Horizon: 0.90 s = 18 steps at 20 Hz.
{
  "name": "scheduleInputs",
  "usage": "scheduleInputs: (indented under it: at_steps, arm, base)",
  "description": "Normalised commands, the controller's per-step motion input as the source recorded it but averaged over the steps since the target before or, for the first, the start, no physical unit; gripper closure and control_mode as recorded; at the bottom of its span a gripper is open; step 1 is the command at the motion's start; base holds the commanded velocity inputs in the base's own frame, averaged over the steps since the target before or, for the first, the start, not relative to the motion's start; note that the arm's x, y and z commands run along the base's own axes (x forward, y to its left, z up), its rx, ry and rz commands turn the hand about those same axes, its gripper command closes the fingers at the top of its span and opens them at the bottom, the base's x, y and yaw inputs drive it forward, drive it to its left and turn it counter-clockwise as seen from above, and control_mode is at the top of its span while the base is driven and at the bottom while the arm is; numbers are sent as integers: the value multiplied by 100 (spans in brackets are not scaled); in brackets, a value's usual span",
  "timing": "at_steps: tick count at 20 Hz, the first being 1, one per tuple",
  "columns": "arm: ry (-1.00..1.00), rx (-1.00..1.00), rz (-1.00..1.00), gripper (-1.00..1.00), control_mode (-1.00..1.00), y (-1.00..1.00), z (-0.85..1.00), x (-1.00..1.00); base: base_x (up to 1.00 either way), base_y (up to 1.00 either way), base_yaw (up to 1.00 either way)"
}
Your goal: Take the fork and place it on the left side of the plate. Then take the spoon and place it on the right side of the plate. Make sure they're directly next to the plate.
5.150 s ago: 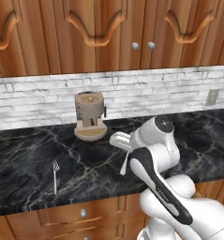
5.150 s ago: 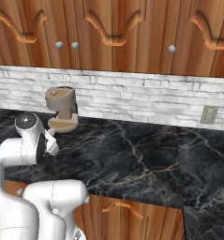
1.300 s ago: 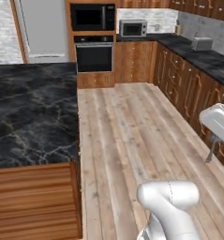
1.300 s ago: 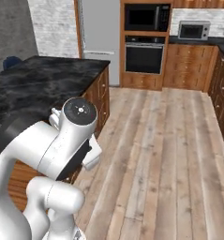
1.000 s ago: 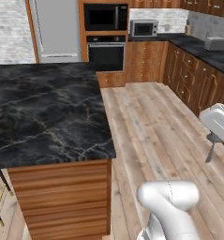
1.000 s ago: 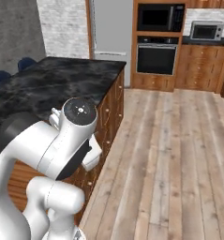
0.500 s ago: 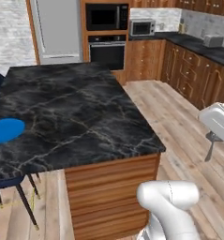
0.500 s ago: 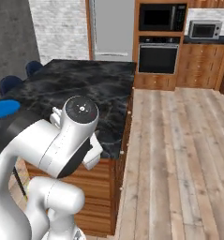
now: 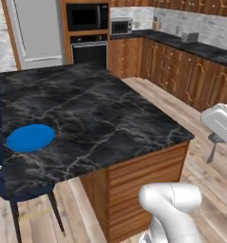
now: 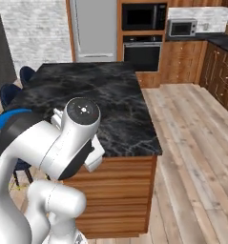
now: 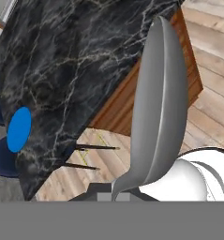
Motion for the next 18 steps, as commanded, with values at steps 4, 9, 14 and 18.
scheduleInputs:
  at_steps: [4, 9, 14, 18]
  arm:
    - [0, 0, 0, 100, 100, 0, 0, 0]
    - [0, 0, 0, 100, 100, 0, 0, 0]
    - [0, 0, 0, 100, 100, 0, 0, 0]
    - [0, 0, 0, 100, 100, 0, 0, 0]
  base:
    - [0, 100, -37]
    - [0, 100, -36]
    - [0, 100, -39]
    - [0, 96, -40]
